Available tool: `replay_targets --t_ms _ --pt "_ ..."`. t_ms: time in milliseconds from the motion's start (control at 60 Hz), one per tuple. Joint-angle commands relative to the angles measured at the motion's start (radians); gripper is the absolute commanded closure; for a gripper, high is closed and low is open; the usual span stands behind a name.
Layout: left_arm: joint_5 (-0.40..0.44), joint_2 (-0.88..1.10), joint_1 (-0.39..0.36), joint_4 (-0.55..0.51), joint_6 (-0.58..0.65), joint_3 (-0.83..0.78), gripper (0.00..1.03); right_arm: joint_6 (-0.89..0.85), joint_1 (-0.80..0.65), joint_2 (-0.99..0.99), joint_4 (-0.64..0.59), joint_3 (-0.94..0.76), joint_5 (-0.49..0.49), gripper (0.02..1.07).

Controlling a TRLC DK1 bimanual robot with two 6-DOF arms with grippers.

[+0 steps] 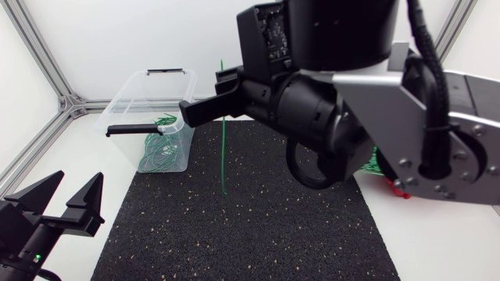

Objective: Take a green cable tie from the red box, thread the tail through the head to close it, then place it in the transparent bin on the left.

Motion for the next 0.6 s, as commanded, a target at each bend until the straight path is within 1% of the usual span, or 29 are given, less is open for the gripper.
replay_targets --t_ms 0,167,317,483,583 --pt "-0.007 0.000 -0.006 -0.018 -0.002 -0.041 0.04 0.091 0.013 0.042 0.032 -0.026 0.014 1.01" --pt "-0.007 0.003 -0.007 -0.020 -0.002 -0.041 0.04 0.216 0.018 0.088 0.092 -0.039 0.014 1.01" --pt "-0.007 0.003 -0.009 -0.020 0.000 -0.041 0.04 0.274 0.027 0.125 0.143 -0.034 0.014 1.01" --pt "-0.007 0.002 -0.007 -0.020 -0.002 -0.041 0.04 0.295 0.051 0.171 0.189 -0.039 0.005 1.01" --pt "-0.008 0.002 -0.007 -0.020 -0.002 -0.041 0.04 0.294 0.048 0.186 0.204 -0.083 -0.002 1.01"
